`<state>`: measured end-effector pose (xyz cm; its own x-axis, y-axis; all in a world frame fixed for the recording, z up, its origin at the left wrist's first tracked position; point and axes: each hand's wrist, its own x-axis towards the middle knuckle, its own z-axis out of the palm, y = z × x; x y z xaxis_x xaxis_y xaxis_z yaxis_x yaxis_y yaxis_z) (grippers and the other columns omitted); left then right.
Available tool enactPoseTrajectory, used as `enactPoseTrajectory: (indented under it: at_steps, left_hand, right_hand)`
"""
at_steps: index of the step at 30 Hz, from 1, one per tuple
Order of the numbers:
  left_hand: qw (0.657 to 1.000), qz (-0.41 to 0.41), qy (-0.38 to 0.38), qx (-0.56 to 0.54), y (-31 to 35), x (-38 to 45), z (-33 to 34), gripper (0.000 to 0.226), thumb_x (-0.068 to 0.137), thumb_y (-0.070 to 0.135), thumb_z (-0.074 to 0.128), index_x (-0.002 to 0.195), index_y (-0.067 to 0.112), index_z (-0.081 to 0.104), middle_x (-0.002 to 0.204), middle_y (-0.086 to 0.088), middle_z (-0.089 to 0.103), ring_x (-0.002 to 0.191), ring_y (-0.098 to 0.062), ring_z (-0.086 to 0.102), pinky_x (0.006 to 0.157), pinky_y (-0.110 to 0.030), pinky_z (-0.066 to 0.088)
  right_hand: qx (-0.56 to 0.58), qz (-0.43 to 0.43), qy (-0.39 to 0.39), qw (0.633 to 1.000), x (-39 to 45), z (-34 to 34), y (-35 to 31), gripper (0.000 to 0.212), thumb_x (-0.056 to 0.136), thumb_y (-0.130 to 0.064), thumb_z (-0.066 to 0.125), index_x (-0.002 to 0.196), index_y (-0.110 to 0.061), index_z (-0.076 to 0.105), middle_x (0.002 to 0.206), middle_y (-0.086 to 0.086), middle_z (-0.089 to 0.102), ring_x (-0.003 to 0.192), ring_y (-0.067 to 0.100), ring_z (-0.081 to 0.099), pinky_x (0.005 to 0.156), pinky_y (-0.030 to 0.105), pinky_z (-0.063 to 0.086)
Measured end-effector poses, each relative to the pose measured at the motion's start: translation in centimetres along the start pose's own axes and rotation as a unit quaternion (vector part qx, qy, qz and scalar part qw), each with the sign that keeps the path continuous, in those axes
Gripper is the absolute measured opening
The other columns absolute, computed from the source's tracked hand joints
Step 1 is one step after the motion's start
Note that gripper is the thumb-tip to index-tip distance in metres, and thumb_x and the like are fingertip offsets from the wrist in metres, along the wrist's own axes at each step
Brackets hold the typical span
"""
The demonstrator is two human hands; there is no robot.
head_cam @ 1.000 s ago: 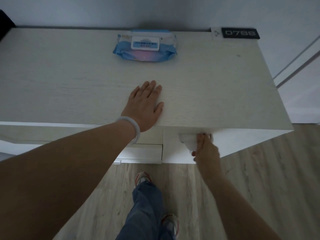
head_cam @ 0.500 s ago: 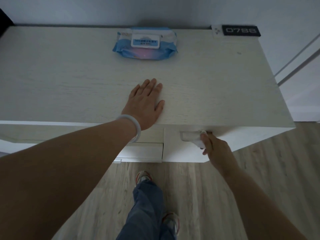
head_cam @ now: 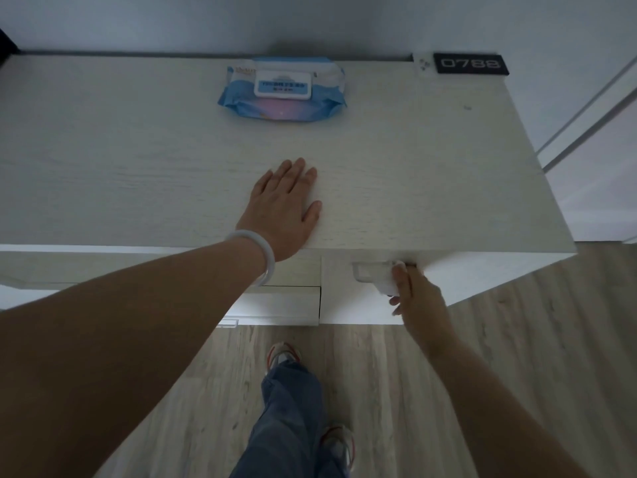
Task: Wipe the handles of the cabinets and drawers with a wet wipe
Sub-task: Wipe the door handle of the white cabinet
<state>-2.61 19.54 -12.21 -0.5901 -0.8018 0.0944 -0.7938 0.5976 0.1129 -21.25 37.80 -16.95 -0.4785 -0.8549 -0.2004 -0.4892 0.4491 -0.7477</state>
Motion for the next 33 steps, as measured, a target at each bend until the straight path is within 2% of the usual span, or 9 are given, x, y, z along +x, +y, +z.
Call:
enactPoseTrajectory:
  at_steps: [2, 6, 11, 14, 17, 20, 25, 28, 33]
  left_hand:
    - [1.0, 0.001, -0.002, -0.002, 0.1, 0.0, 0.0, 0.058, 0.099, 0.043, 0.03, 0.152, 0.018, 0.024, 0.16, -0.005, 0.018, 0.148, -0.02, 0.013, 0.121, -0.038, 0.008]
    - [1.0, -0.001, -0.004, 0.003, 0.0, 0.1, 0.0, 0.059, 0.099, 0.045, 0.028, 0.152, 0.018, 0.023, 0.16, -0.004, 0.018, 0.148, -0.02, 0.013, 0.121, -0.038, 0.008]
    - [1.0, -0.003, -0.001, -0.003, 0.0, 0.0, 0.0, 0.059, 0.099, 0.044, 0.03, 0.152, 0.019, 0.024, 0.16, -0.004, 0.019, 0.148, -0.02, 0.014, 0.121, -0.038, 0.008]
    - [1.0, -0.002, -0.003, -0.004, -0.1, 0.0, -0.1, 0.06, 0.098, 0.046, 0.026, 0.152, 0.019, 0.025, 0.16, -0.004, 0.019, 0.148, -0.02, 0.014, 0.121, -0.038, 0.008]
    - [1.0, -0.003, 0.0, 0.0, 0.0, 0.0, -0.1, 0.064, 0.094, 0.047, 0.022, 0.151, 0.018, 0.026, 0.16, -0.005, 0.021, 0.148, -0.021, 0.016, 0.12, -0.038, 0.01]
    - [1.0, -0.003, -0.001, 0.008, 0.1, 0.0, 0.0, 0.06, 0.098, 0.045, 0.027, 0.151, 0.019, 0.025, 0.16, -0.004, 0.02, 0.148, -0.02, 0.015, 0.12, -0.038, 0.01]
    - [1.0, -0.001, 0.001, -0.002, 0.0, 0.0, -0.1, 0.062, 0.096, 0.047, 0.024, 0.151, 0.018, 0.026, 0.159, -0.005, 0.021, 0.148, -0.021, 0.016, 0.12, -0.038, 0.01]
    - [1.0, 0.001, -0.002, -0.002, 0.0, 0.0, -0.1, 0.063, 0.095, 0.047, 0.023, 0.151, 0.018, 0.026, 0.16, -0.005, 0.021, 0.148, -0.021, 0.016, 0.12, -0.039, 0.01]
    - [1.0, 0.001, -0.004, 0.0, 0.0, 0.0, -0.1, 0.059, 0.099, 0.044, 0.029, 0.152, 0.018, 0.023, 0.16, -0.005, 0.018, 0.148, -0.021, 0.013, 0.121, -0.039, 0.009]
  right_hand:
    - [0.095, 0.038, 0.015, 0.995, -1.1, 1.7, -1.2, 0.029, 0.103, -0.041, 0.032, 0.109, -0.023, 0.054, 0.082, 0.007, 0.064, 0.065, 0.019, 0.064, 0.058, 0.034, 0.056]
    - [0.207, 0.085, -0.082, 0.971, -1.8, 5.8, -4.9, 0.015, 0.103, -0.037, 0.035, 0.113, -0.029, 0.044, 0.089, 0.004, 0.065, 0.068, 0.015, 0.063, 0.057, 0.024, 0.053]
    - [0.086, 0.032, -0.087, 0.992, -1.2, 3.6, -3.0, 0.032, 0.102, -0.047, 0.033, 0.114, -0.026, 0.054, 0.08, 0.002, 0.067, 0.068, 0.015, 0.067, 0.068, 0.039, 0.059]
    - [0.05, 0.028, -0.039, 0.998, -0.4, 1.1, -1.0, 0.043, 0.101, -0.049, 0.03, 0.098, -0.02, 0.061, 0.066, 0.004, 0.067, 0.056, 0.017, 0.066, 0.064, 0.042, 0.058]
    - [0.081, 0.058, 0.014, 0.995, -0.5, 2.3, -1.8, 0.044, 0.102, -0.046, 0.029, 0.094, -0.016, 0.06, 0.066, 0.007, 0.067, 0.055, 0.018, 0.065, 0.061, 0.041, 0.059]
    - [0.128, 0.091, -0.029, 0.987, -1.0, 5.0, -3.7, 0.04, 0.102, -0.046, 0.033, 0.102, -0.015, 0.058, 0.076, 0.009, 0.068, 0.063, 0.02, 0.067, 0.065, 0.039, 0.059]
    - [-0.113, -0.022, -0.097, 0.989, -0.4, 1.9, -2.5, 0.041, 0.102, -0.047, 0.028, 0.119, -0.023, 0.057, 0.091, 0.003, 0.071, 0.072, 0.018, 0.069, 0.079, 0.042, 0.056]
    - [-0.182, -0.025, -0.031, 0.983, -0.1, -1.2, 0.0, 0.054, 0.099, -0.05, 0.021, 0.124, -0.017, 0.057, 0.094, 0.009, 0.071, 0.076, 0.026, 0.069, 0.078, 0.042, 0.055]
    - [0.074, 0.089, -0.012, 0.993, -1.2, 5.0, -2.6, 0.035, 0.101, -0.045, 0.032, 0.128, -0.027, 0.045, 0.09, 0.0, 0.068, 0.08, 0.023, 0.069, 0.076, 0.05, 0.057]
